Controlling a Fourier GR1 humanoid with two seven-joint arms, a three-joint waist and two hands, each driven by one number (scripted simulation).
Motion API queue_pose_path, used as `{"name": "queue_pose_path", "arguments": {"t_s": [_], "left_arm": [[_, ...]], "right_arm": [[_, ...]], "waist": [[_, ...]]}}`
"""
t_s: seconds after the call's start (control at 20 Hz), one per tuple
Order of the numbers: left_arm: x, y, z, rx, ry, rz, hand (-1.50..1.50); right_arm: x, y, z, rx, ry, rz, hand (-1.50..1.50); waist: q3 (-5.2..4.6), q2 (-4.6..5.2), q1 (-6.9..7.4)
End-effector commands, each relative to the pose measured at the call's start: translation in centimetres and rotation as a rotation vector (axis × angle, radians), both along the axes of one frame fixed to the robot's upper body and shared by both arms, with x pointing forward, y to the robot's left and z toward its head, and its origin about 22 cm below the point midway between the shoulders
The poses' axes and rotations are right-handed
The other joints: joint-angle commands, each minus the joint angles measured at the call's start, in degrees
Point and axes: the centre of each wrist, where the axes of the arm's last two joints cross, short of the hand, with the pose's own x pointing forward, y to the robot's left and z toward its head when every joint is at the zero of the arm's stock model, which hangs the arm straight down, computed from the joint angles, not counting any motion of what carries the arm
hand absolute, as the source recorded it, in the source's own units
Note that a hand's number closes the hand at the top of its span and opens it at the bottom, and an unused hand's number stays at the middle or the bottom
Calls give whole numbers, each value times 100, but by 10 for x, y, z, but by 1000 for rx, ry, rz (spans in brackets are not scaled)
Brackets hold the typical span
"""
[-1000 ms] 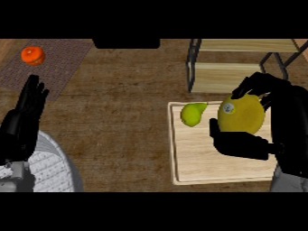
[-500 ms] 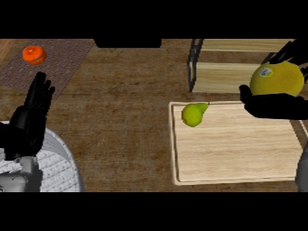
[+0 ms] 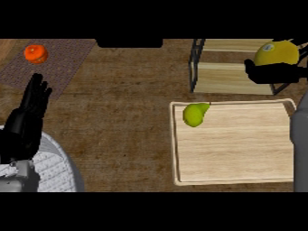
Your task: Pick the lemon from the tray and place it in the tiered shelf
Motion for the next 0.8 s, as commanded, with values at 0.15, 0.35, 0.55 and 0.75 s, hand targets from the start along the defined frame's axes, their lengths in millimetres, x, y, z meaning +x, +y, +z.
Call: {"name": "queue_pose_path", "arguments": {"t_s": [0.15,0.35,0.55,0.75], "left_arm": [[-3,11,2,-17,35,-12,0],[-12,0,-10,-32,27,-20,0],[10,-8,1,0,29,-17,0],[10,0,-1,-9,28,-7,0]], "right_arm": [[45,-11,-24,15,-66,-19,150],[67,-26,-44,17,-63,-8,150],[79,-32,-57,-29,-29,30,150],[102,-21,-59,126,-110,-65,150]], "waist": [[-22,14,15],[-22,14,13],[-22,18,-6],[-21,49,67]]}}
